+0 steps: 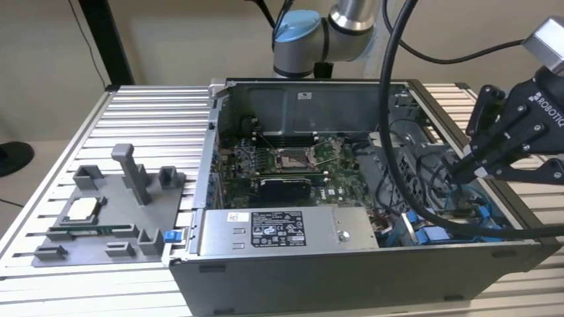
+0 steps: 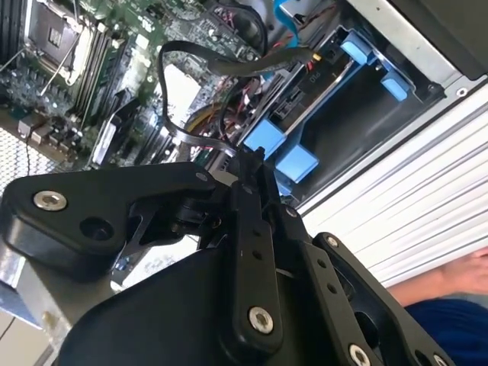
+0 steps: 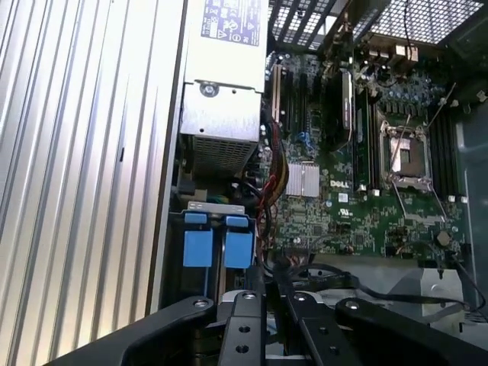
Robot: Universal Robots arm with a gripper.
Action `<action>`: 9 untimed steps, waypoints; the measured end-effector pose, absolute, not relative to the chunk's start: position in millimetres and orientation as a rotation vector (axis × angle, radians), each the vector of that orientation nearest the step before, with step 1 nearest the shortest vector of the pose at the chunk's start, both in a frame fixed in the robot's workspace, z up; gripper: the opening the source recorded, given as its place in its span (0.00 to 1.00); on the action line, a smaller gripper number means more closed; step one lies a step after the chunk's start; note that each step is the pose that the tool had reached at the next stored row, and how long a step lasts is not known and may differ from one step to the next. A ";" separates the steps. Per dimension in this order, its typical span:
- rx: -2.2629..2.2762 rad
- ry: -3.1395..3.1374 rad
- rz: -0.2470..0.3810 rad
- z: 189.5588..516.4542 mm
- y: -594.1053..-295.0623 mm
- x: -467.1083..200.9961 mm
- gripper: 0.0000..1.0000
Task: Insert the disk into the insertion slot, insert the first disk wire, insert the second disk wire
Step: 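Insert the second disk wire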
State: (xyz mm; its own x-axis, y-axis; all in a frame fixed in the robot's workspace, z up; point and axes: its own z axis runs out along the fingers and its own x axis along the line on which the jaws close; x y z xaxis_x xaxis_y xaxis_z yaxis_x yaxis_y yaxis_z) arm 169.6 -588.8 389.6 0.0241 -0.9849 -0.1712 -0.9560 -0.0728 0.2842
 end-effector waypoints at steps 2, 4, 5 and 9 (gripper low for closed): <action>2.176 -2.071 -0.505 388.1 -590.3 169.7 0.00; 2.169 -2.066 -0.514 386.7 -592.0 169.8 0.00; 2.165 -2.063 -0.520 386.0 -592.6 169.8 0.00; 2.159 -2.060 -0.527 385.3 -593.0 169.8 0.00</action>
